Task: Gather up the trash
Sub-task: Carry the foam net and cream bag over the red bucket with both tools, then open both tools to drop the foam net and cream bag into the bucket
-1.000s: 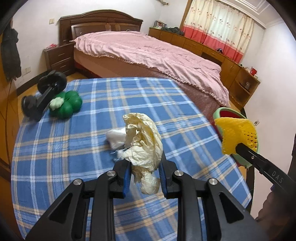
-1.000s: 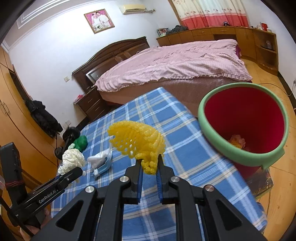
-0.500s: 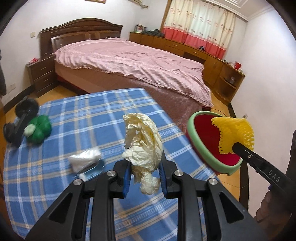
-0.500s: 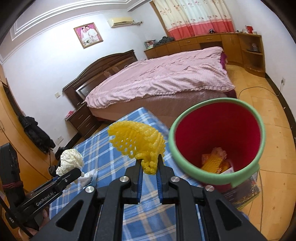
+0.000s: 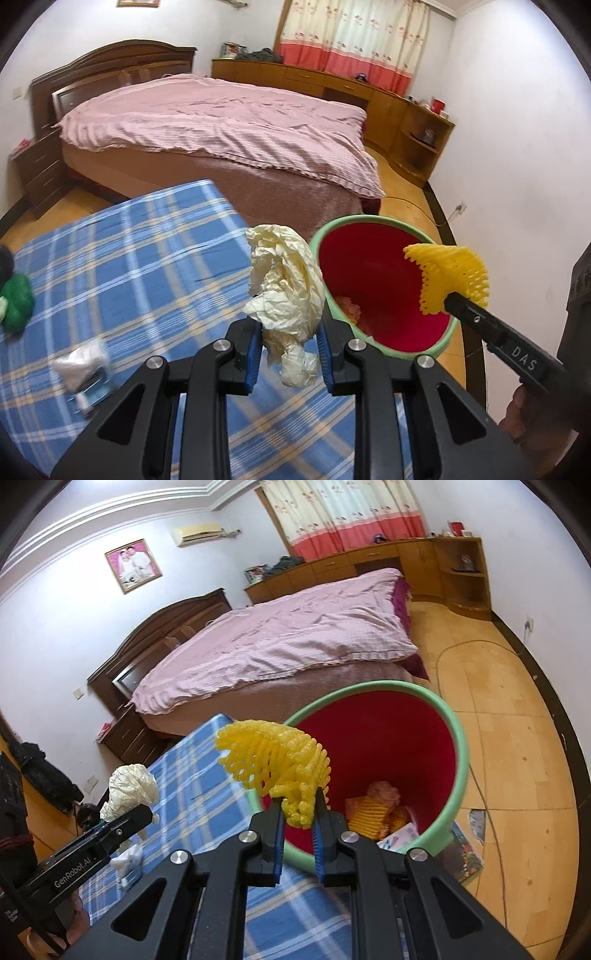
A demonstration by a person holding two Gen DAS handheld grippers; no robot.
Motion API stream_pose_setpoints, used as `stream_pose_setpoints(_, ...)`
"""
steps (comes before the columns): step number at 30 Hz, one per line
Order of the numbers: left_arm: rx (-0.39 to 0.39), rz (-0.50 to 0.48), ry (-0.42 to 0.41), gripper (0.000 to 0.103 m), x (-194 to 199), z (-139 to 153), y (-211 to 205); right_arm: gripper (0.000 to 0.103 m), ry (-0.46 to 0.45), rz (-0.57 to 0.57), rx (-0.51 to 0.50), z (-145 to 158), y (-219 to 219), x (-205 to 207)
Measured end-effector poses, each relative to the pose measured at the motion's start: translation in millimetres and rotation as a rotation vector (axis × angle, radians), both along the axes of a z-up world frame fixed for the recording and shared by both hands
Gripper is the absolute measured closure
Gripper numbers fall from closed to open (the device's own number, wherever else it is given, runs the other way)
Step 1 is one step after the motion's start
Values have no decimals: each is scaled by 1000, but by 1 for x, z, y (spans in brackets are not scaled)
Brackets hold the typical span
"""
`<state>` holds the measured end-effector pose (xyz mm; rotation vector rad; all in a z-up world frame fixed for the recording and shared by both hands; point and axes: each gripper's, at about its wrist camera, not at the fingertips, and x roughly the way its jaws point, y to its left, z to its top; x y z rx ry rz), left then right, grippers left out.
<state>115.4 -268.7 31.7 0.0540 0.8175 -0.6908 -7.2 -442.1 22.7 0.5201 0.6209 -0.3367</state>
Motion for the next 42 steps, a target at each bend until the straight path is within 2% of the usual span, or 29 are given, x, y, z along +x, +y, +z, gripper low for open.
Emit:
stream_pose_setpoints(11, 8, -109, 19, 77, 4, -15, -65, 88, 41, -72, 43, -24, -44, 1)
stream_pose_setpoints(19, 52, -150, 57, 77, 5, -39, -95, 86, 65, -97, 72, -41, -61, -2)
stream_pose_setpoints(22, 79, -149, 61, 71, 4, -45, -100, 84, 74, -108, 80, -46, -64, -1)
stream_pose_setpoints(24, 86, -149, 68, 62, 4, -48, -102, 84, 78, -112, 85, -49, -66, -3)
stream_pose_setpoints(29, 89, -153, 67, 53, 1, -50, -102, 78, 84, -124, 100, -55, -70, -4)
stream_pose_setpoints(31, 93, -147, 64, 52, 1, -50, -101, 76, 86, -128, 106, -56, -71, -3)
stream_pose_setpoints(35, 91, -131, 75, 52, 1, -51, -97, 66, 87, -128, 113, -58, -71, -5)
stream_pose_setpoints(42, 79, -88, 85, 52, 2, -46, -80, 56, 79, -124, 121, -58, -69, -7)
